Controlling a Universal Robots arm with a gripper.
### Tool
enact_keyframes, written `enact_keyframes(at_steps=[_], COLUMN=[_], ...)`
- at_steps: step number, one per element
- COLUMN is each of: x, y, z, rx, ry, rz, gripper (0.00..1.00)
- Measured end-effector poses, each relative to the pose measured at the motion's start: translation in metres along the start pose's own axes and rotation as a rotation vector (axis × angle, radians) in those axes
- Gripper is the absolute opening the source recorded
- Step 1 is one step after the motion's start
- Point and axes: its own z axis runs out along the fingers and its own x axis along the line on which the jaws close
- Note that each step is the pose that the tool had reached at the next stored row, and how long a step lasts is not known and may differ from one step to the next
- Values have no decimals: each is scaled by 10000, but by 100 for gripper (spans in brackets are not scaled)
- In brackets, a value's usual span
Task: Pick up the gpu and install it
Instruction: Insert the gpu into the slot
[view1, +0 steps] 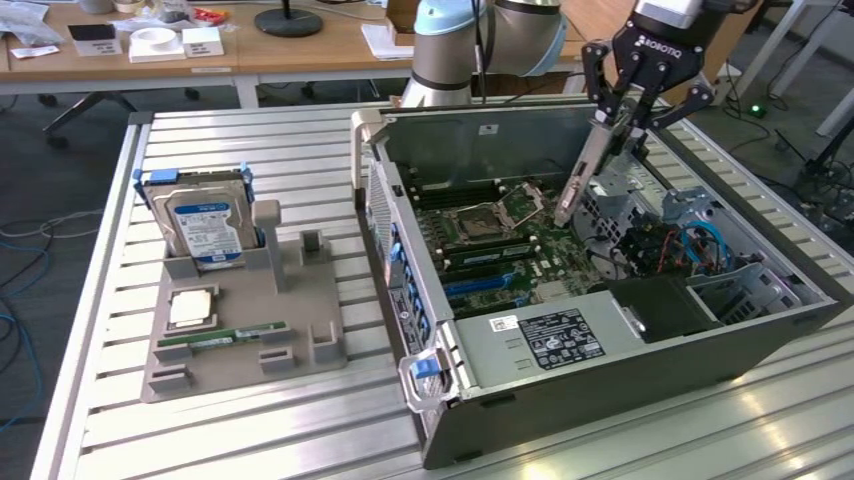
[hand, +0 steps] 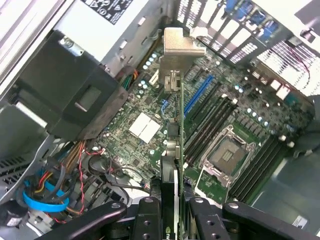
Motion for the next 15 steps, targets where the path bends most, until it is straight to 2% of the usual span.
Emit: enact_keyframes(at_steps=[8,15], x=[-1,0], y=[0,-1], z=[1,14], rx=[1,23], ry=[-3,-79], rz=[73,1345], gripper=[26,26])
